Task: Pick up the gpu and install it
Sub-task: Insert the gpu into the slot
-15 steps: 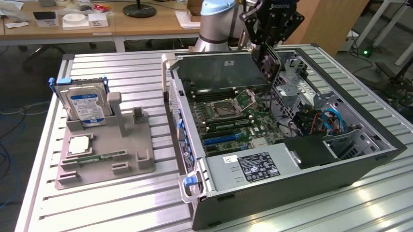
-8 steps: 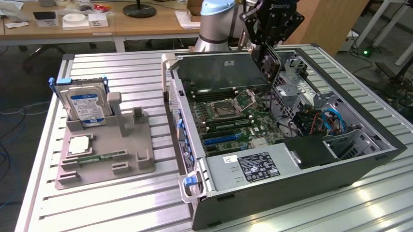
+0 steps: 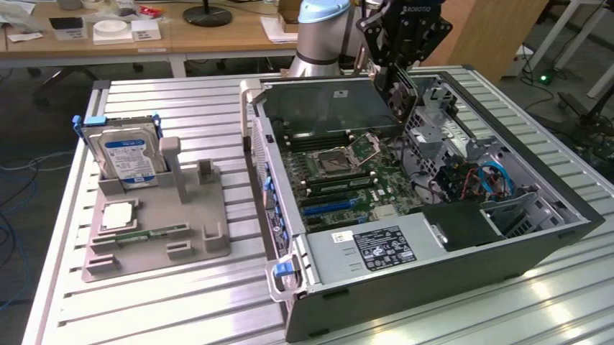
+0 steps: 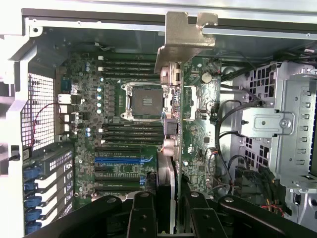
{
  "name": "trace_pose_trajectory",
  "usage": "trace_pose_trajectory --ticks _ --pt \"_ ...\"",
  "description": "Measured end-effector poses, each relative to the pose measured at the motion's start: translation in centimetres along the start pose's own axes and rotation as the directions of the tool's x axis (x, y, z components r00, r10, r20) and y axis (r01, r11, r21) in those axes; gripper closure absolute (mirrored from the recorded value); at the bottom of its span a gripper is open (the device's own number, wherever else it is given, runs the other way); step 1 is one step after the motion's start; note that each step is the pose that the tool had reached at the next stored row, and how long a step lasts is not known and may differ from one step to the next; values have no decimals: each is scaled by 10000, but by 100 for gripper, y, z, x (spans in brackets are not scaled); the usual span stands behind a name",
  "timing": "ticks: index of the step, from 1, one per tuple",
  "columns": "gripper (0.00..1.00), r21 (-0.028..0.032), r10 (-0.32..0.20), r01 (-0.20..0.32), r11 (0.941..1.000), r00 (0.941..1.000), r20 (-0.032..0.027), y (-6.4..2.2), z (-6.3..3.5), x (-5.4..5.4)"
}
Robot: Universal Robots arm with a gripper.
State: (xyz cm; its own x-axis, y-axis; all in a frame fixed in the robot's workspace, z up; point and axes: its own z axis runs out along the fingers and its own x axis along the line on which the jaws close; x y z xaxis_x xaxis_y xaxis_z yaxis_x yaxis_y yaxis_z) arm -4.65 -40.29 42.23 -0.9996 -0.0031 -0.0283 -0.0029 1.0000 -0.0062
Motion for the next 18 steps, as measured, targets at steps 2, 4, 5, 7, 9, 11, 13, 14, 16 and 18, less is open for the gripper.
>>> trace_pose_trajectory --ticks 2,4,5,7,9,11,13,14,16,18 --pt "73 -5 -104 104 9999 9999 1 0 0 0" --pt "73 -12 -348 348 9994 9994 3 0 1 0" --pt "73 -14 -479 479 9989 9989 3 0 0 0" --pt "73 -22 -715 715 9974 9974 5 0 0 0" --pt "73 -29 -973 973 9952 9953 8 0 0 0" --pt "73 -36 -1220 1220 9925 9925 10 0 0 0" --pt "73 -42 -1458 1458 9893 9893 12 0 0 0" --pt "73 -45 -1590 1590 9873 9873 14 0 0 0" --pt "73 -53 -1865 1865 9824 9825 17 0 0 0" --pt "73 -59 -2112 2112 9774 9774 19 0 0 1"
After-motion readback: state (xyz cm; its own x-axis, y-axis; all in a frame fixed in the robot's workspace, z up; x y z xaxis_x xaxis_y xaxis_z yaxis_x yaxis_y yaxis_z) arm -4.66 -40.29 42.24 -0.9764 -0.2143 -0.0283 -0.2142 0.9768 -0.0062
